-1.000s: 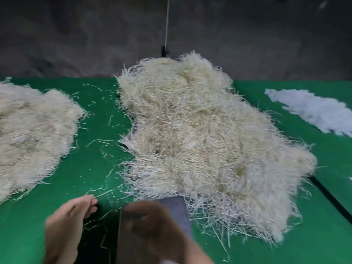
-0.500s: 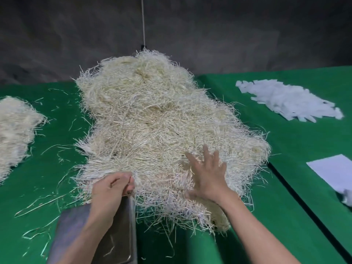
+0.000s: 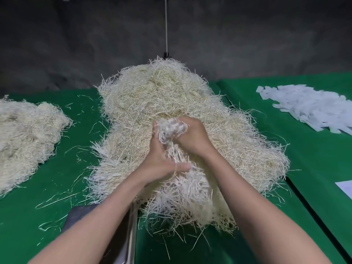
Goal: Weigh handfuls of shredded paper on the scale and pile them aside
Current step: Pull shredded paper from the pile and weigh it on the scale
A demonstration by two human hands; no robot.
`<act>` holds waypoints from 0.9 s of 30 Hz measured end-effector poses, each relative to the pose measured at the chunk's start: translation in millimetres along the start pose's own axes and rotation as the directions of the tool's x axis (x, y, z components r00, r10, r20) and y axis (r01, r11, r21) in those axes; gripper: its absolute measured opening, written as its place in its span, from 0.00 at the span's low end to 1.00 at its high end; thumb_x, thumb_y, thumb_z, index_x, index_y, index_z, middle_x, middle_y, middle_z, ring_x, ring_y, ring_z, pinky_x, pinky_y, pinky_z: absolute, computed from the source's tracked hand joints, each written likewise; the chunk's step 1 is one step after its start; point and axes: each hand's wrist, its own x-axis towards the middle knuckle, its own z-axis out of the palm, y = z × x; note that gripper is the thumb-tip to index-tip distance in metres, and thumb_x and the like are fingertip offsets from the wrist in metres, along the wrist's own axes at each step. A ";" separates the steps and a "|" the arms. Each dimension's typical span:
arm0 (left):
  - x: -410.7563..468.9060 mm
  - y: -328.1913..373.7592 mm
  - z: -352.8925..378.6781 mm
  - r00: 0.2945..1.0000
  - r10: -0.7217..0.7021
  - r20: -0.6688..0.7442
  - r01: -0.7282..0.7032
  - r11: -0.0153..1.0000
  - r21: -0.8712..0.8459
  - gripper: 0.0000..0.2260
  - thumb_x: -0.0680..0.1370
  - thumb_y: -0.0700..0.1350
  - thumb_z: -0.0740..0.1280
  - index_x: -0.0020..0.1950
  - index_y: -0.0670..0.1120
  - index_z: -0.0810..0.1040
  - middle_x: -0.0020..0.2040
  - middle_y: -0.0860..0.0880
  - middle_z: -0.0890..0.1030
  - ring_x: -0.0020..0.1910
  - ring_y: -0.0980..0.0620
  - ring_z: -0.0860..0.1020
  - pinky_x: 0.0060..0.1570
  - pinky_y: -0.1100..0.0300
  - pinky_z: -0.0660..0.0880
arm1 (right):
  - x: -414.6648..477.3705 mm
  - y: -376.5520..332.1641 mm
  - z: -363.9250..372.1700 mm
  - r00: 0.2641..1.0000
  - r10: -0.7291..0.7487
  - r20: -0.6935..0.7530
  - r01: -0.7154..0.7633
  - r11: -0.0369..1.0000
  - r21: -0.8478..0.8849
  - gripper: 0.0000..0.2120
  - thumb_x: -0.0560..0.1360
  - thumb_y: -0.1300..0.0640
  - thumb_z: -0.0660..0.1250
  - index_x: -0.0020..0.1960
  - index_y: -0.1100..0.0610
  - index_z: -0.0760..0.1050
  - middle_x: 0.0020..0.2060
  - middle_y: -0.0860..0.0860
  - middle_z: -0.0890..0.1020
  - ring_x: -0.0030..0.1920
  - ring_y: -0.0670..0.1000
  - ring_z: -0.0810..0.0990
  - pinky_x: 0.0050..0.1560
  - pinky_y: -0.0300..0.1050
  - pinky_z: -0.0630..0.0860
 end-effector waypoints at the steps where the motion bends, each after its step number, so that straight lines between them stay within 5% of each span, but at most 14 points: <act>1: 7.9 4.3 5.2 0.999 0.010 -0.048 -0.011 1.000 -0.022 0.50 0.59 0.50 0.80 0.73 0.50 0.54 0.63 0.50 0.70 0.50 0.63 0.75 0.46 0.67 0.74 | 2.3 -9.7 1.3 0.997 0.018 0.072 -0.024 0.996 0.083 0.17 0.71 0.70 0.67 0.53 0.51 0.76 0.42 0.43 0.76 0.30 0.42 0.76 0.25 0.33 0.71; 2: 16.2 7.8 8.3 0.987 0.032 -0.158 -0.046 0.995 -0.085 0.34 0.64 0.42 0.78 0.65 0.46 0.64 0.52 0.48 0.77 0.38 0.63 0.79 0.34 0.69 0.75 | 4.8 -16.4 0.1 0.986 0.044 0.159 -0.073 0.980 0.183 0.16 0.70 0.70 0.68 0.51 0.53 0.75 0.43 0.48 0.78 0.33 0.45 0.79 0.30 0.34 0.75; 4: 30.7 14.0 2.8 0.921 -0.020 -0.388 -0.076 0.970 -0.230 0.18 0.70 0.32 0.71 0.56 0.44 0.71 0.46 0.47 0.82 0.34 0.59 0.80 0.30 0.67 0.76 | 9.8 -21.7 -12.8 0.961 0.055 0.272 -0.158 0.914 0.373 0.24 0.68 0.70 0.71 0.59 0.52 0.72 0.50 0.53 0.77 0.40 0.48 0.83 0.40 0.40 0.80; 6: 43.0 14.2 -14.0 0.869 -0.189 -0.457 -0.012 0.916 -0.402 0.29 0.73 0.33 0.68 0.72 0.41 0.62 0.59 0.42 0.78 0.49 0.50 0.79 0.46 0.62 0.78 | 12.2 -13.9 -32.0 0.998 0.016 0.066 -0.034 0.958 0.284 0.33 0.66 0.60 0.75 0.67 0.49 0.66 0.58 0.51 0.74 0.49 0.46 0.81 0.50 0.44 0.80; 8: 52.2 10.9 -27.4 0.828 -0.342 -0.445 0.062 0.843 -0.534 0.37 0.73 0.36 0.70 0.76 0.38 0.51 0.67 0.38 0.71 0.63 0.43 0.72 0.62 0.51 0.69 | 7.8 4.9 -43.6 0.992 -0.006 -0.128 0.019 0.995 0.103 0.42 0.62 0.43 0.76 0.70 0.49 0.61 0.62 0.48 0.71 0.58 0.45 0.75 0.62 0.50 0.74; 10: 56.3 13.9 -31.3 0.818 -0.393 -0.420 0.063 0.787 -0.614 0.29 0.73 0.38 0.70 0.73 0.38 0.63 0.68 0.39 0.71 0.66 0.43 0.69 0.66 0.46 0.64 | -2.3 27.6 -35.6 0.998 0.052 0.023 -0.052 0.999 0.009 0.56 0.53 0.31 0.75 0.73 0.44 0.53 0.70 0.50 0.65 0.67 0.51 0.68 0.68 0.55 0.66; 12: 56.0 23.0 -29.7 0.856 -0.377 -0.354 0.033 0.723 -0.690 0.12 0.74 0.38 0.68 0.57 0.42 0.78 0.61 0.44 0.76 0.62 0.45 0.72 0.62 0.46 0.67 | -8.4 49.2 -11.5 0.964 0.155 0.218 -0.137 0.986 -0.094 0.63 0.50 0.33 0.78 0.74 0.36 0.44 0.74 0.47 0.59 0.70 0.53 0.66 0.68 0.57 0.64; 13: 54.3 30.4 -28.9 0.885 -0.364 -0.289 0.037 0.674 -0.738 0.06 0.73 0.38 0.66 0.49 0.43 0.79 0.54 0.45 0.77 0.56 0.45 0.75 0.54 0.48 0.72 | -7.2 60.5 1.3 0.951 0.196 0.237 -0.164 0.975 -0.147 0.62 0.52 0.36 0.79 0.74 0.35 0.42 0.72 0.49 0.63 0.66 0.51 0.71 0.65 0.57 0.70; 15: 51.2 41.5 -32.8 0.943 -0.294 -0.159 0.042 0.575 -0.817 0.07 0.69 0.38 0.65 0.45 0.44 0.76 0.45 0.43 0.73 0.42 0.44 0.77 0.41 0.52 0.76 | 1.1 85.6 16.2 0.960 0.245 0.134 -0.209 0.949 -0.237 0.51 0.64 0.46 0.77 0.74 0.39 0.47 0.55 0.48 0.78 0.44 0.45 0.81 0.41 0.45 0.82; 17: 52.1 47.2 -46.4 0.951 -0.275 -0.141 0.026 0.528 -0.849 0.15 0.66 0.40 0.66 0.52 0.44 0.74 0.49 0.44 0.75 0.44 0.44 0.77 0.43 0.49 0.77 | 12.4 109.5 8.6 0.979 0.199 -0.044 -0.194 0.844 -0.500 0.34 0.74 0.53 0.70 0.73 0.48 0.55 0.46 0.46 0.78 0.32 0.44 0.78 0.28 0.37 0.77; 19: 53.5 45.4 -65.8 0.928 -0.329 -0.173 0.011 0.489 -0.872 0.17 0.68 0.40 0.66 0.56 0.42 0.74 0.56 0.45 0.75 0.49 0.42 0.79 0.46 0.46 0.78 | 15.1 127.7 -10.1 0.980 0.177 -0.091 -0.186 0.656 -0.732 0.21 0.78 0.55 0.64 0.69 0.55 0.63 0.47 0.49 0.78 0.36 0.45 0.76 0.34 0.36 0.77; 21: 53.8 39.2 -78.3 0.914 -0.329 -0.238 -0.053 0.483 -0.874 0.03 0.72 0.38 0.64 0.45 0.44 0.74 0.53 0.44 0.73 0.38 0.46 0.80 0.32 0.53 0.78 | 12.0 132.9 -23.2 0.966 0.254 -0.053 -0.196 0.578 -0.792 0.22 0.78 0.53 0.64 0.69 0.57 0.65 0.52 0.50 0.78 0.45 0.47 0.78 0.47 0.42 0.79; 24: 57.9 26.5 -80.0 0.885 -0.364 -0.290 -0.054 0.539 -0.840 0.06 0.75 0.38 0.64 0.38 0.45 0.71 0.47 0.43 0.72 0.29 0.48 0.79 0.22 0.58 0.74 | 15.5 102.0 -39.0 0.945 0.316 0.086 -0.183 0.729 -0.660 0.34 0.69 0.51 0.74 0.70 0.53 0.63 0.62 0.49 0.73 0.60 0.51 0.74 0.61 0.47 0.73; 27: 62.8 25.6 -76.3 0.888 -0.377 -0.264 -0.064 0.468 -0.882 0.06 0.74 0.39 0.65 0.38 0.45 0.73 0.58 0.42 0.73 0.51 0.41 0.77 0.41 0.47 0.78 | 22.4 46.8 -52.1 0.973 0.092 0.213 -0.003 0.924 -0.383 0.29 0.65 0.58 0.75 0.62 0.47 0.66 0.57 0.43 0.71 0.60 0.47 0.71 0.55 0.38 0.71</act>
